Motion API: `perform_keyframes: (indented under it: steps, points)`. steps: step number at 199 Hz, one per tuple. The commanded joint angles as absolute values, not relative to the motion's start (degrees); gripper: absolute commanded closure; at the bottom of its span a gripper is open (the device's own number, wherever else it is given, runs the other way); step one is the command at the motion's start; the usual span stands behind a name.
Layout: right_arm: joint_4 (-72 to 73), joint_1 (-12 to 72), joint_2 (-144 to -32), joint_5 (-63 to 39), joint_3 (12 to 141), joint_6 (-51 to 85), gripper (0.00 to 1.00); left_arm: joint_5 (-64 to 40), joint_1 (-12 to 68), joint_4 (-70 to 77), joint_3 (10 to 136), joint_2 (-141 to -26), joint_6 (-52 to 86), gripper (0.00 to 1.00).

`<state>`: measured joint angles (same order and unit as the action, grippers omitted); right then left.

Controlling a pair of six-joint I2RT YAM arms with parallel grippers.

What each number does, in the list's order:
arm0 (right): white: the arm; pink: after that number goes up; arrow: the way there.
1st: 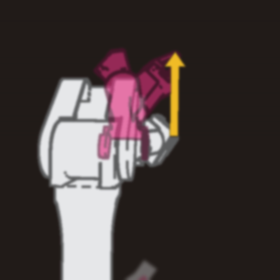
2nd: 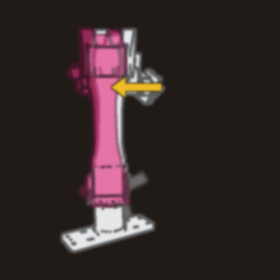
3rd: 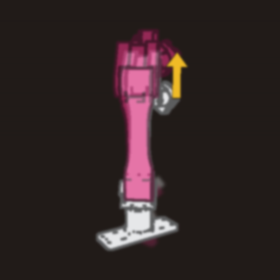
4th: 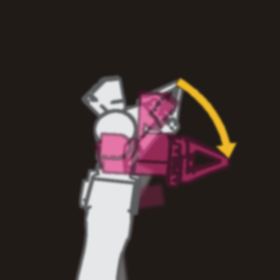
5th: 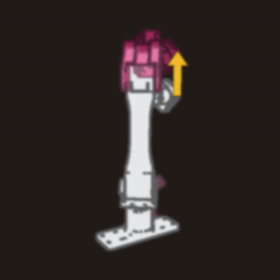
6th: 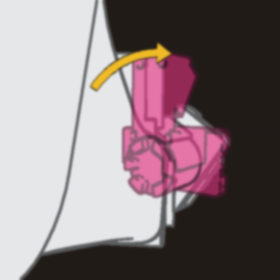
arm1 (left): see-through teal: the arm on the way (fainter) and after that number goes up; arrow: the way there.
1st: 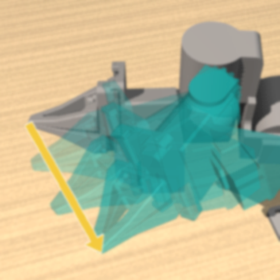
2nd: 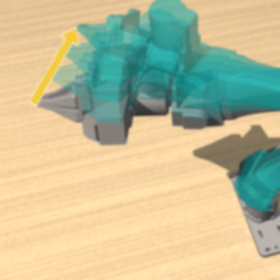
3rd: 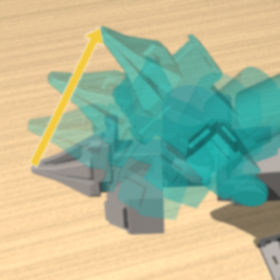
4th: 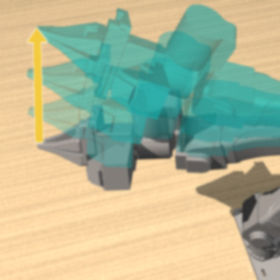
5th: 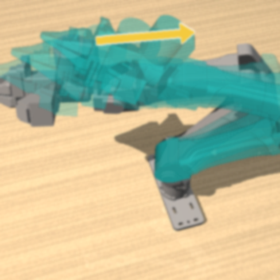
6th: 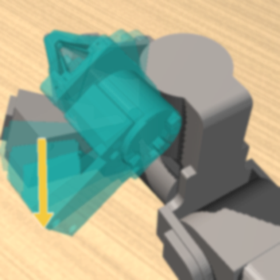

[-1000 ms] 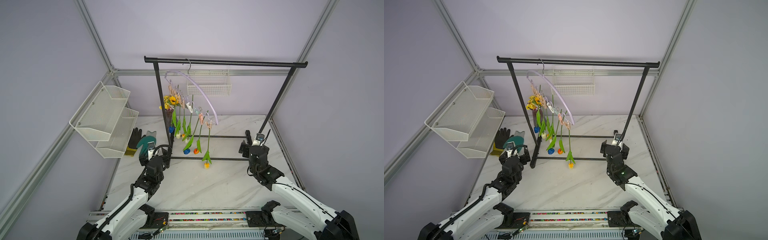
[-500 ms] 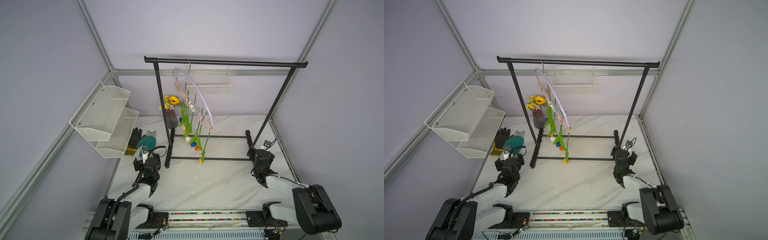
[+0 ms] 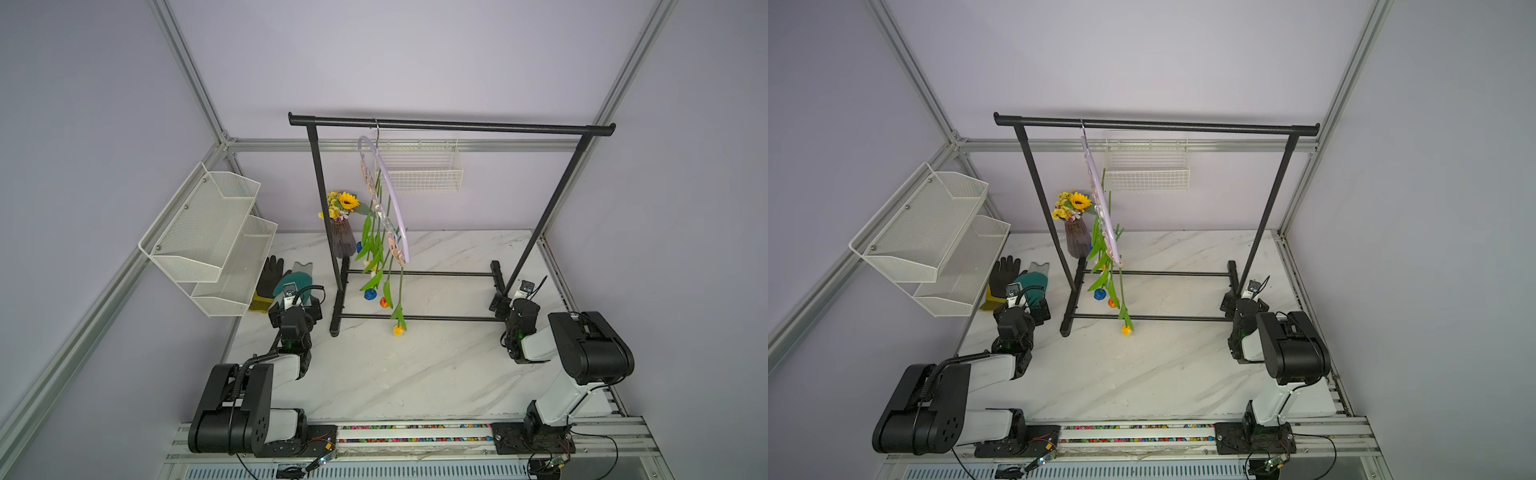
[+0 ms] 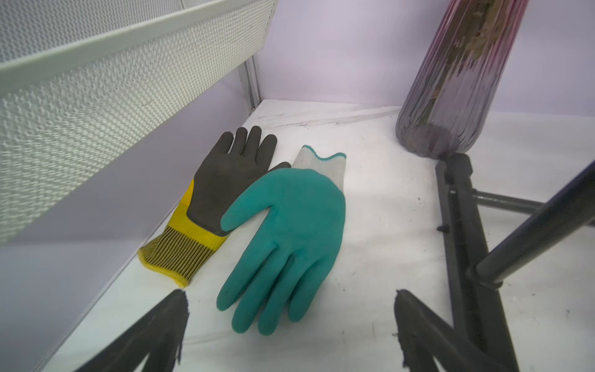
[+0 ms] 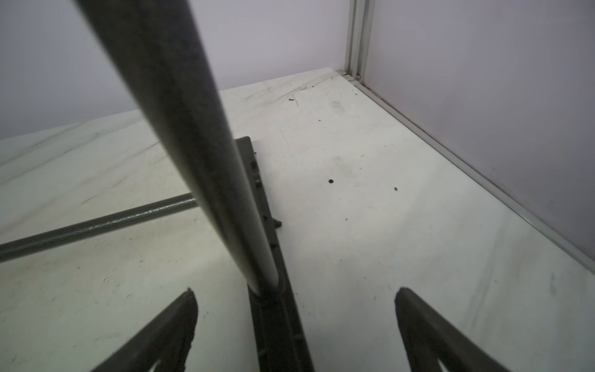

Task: Dry the flowers on a clothes hanger
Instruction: Reset both arms

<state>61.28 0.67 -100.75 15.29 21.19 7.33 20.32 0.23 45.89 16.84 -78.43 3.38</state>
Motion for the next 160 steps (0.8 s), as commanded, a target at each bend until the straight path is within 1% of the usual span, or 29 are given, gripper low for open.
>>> perform_keyframes:
  steps: [1, 17, 37, 77, 96, 109, 160]
  points:
    - [65.9, 0.5, -101.5, 8.8, 21.2, 5.2, 0.03, 14.8, -0.4, 56.0, 16.9, -82.6, 2.9, 0.00]
    - [64.6, 0.5, -101.9, 8.7, 22.5, 4.7, 0.03, 13.7, -0.4, 59.6, 15.8, -84.1, 2.6, 0.00]
    - [57.8, 0.6, -101.4, 8.5, 25.7, 4.3, 0.03, 13.1, -0.4, 60.7, 15.7, -85.3, 2.5, 0.00]
    - [57.9, 0.6, -101.6, 7.7, 25.8, 3.9, 0.03, 11.0, -0.4, 60.7, 18.4, -90.0, 0.7, 0.00]
    - [58.0, 0.6, -101.6, 7.7, 25.8, 3.8, 0.03, 12.5, -0.4, 53.4, 21.9, -89.7, 1.2, 0.00]
    - [58.0, 0.7, -101.6, 7.7, 25.8, 3.8, 0.03, 12.5, -0.4, 51.1, 22.3, -88.9, 1.9, 0.00]
    - [57.9, 0.7, -101.7, 7.7, 25.9, 3.8, 0.03, 12.3, -0.4, 53.7, 21.6, -89.5, 1.4, 0.00]
